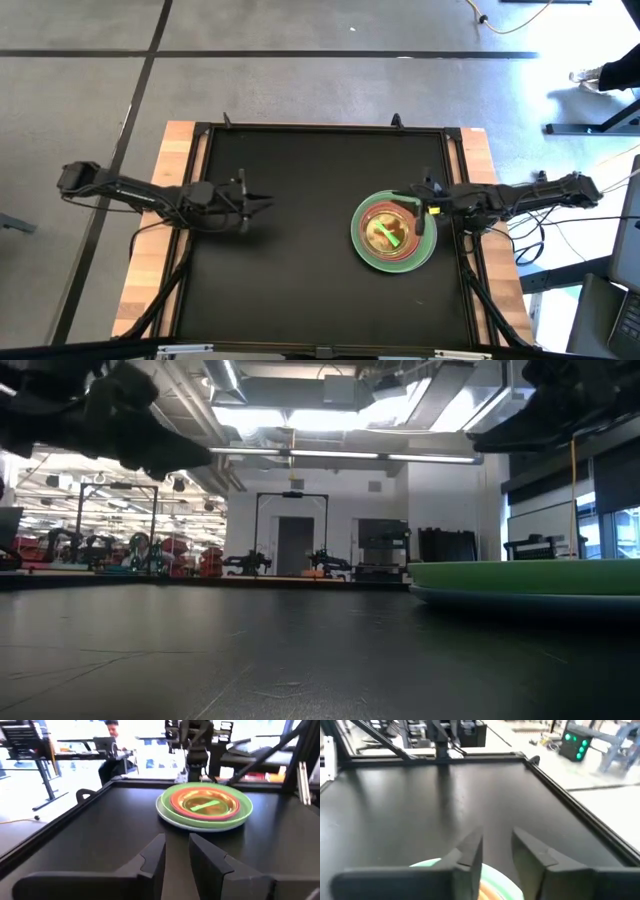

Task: Stack plastic plates
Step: Return to Home Position

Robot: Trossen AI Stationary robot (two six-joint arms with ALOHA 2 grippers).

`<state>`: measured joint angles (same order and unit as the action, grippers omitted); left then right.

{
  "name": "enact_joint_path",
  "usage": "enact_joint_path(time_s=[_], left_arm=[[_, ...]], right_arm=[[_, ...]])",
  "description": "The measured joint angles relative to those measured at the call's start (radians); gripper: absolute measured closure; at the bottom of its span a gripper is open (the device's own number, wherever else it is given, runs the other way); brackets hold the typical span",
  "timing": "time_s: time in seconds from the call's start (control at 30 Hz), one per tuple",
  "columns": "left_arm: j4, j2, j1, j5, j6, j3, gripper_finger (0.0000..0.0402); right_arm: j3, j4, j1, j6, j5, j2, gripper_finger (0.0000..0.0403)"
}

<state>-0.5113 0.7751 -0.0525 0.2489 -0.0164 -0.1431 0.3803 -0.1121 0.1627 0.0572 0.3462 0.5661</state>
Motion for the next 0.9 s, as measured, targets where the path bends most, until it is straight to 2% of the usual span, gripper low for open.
enact_joint_path(time_s=[0.2, 0.27, 0.43, 0.53, 0.73, 0.9], left_arm=[[-0.009, -0.190, 0.000, 0.027, -0.035, 0.118, 0.0340], [0.010, -0.244, 0.000, 0.029, -0.039, 0.136, 0.0356], [0.078, -0.340, 0.000, 0.025, -0.037, 0.136, 0.0396], [0.097, -0.371, 0.000, 0.022, -0.034, 0.136, 0.0397], [0.163, -0.407, 0.000, -0.050, -0.026, 0.136, 0.0400], [0.231, -0.444, 0.002, -0.105, -0.023, 0.136, 0.0400]], right_arm=[[-0.035, 0.008, 0.000, -0.013, -0.027, -0.084, 0.0384], [-0.054, 0.007, 0.000, -0.014, -0.027, -0.110, 0.0398], [-0.116, 0.008, 0.000, 0.002, -0.025, -0.189, 0.0387], [-0.171, 0.007, 0.000, 0.021, -0.030, -0.240, 0.0391], [-0.313, 0.159, 0.000, 0.003, -0.210, -0.344, 0.0400], [-0.358, 0.162, 0.000, -0.009, -0.231, -0.391, 0.0402]])
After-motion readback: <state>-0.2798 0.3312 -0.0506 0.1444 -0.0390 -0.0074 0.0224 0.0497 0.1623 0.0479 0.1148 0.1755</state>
